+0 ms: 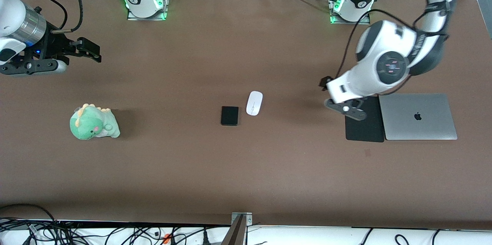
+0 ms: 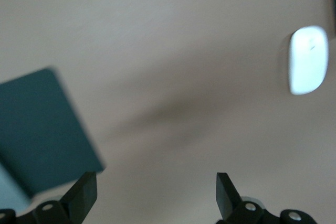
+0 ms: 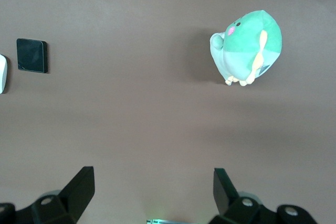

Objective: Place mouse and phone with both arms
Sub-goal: 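Reach the left gripper to the white mouse and grasp it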

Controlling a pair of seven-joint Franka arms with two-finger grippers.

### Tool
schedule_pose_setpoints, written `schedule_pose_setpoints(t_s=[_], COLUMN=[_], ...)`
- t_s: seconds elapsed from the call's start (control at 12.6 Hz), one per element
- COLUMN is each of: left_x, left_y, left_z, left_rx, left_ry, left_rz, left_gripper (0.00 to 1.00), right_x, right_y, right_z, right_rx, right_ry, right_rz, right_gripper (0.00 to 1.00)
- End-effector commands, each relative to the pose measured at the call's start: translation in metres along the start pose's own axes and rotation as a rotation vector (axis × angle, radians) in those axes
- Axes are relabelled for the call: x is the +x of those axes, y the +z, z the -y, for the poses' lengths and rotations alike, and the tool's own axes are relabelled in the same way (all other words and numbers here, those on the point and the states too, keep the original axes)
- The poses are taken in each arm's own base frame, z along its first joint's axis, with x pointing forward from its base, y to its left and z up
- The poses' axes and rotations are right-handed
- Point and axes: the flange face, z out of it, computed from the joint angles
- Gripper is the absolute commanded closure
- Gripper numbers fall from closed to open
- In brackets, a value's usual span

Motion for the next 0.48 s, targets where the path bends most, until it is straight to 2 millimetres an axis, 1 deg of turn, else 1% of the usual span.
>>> schedule_pose_setpoints(t_s=[0.0, 0.08, 0.16, 0.24, 0.32, 0.4], left_x=[0.041, 0.054, 0.058, 0.06, 0.063, 0.066], left_y=[0.032, 0.05, 0.064, 0.084, 0.103, 0.12], left_z=[-0.075, -0.102, -0.131, -0.149, -0.173, -0.192], left_rx=[-0.018, -0.012, 0.015, 0.035, 0.026, 0.005], left_ry=[-0.007, -0.025, -0.019, -0.025, -0.046, -0.106], left_rz=[-0.039, -0.047, -0.043, -0.036, -0.073, -0.113], left_gripper=[0.0, 0.0, 0.0, 0.0, 0.0, 0.0], right_x=[0.001, 0.002, 0.002, 0.002, 0.002, 0.002], right_y=[-0.001, -0.001, -0.001, -0.001, 0.0, 0.001], right_z=[0.003, 0.003, 0.003, 0.004, 0.007, 0.007], right_rx=[0.001, 0.001, -0.001, 0.001, -0.002, -0.002], right_ry=[0.006, 0.009, 0.017, 0.017, 0.011, 0.011], right_rz=[-0.005, -0.007, -0.007, -0.007, -0.005, -0.003], right_gripper=[0.0, 0.0, 0.0, 0.0, 0.0, 0.0])
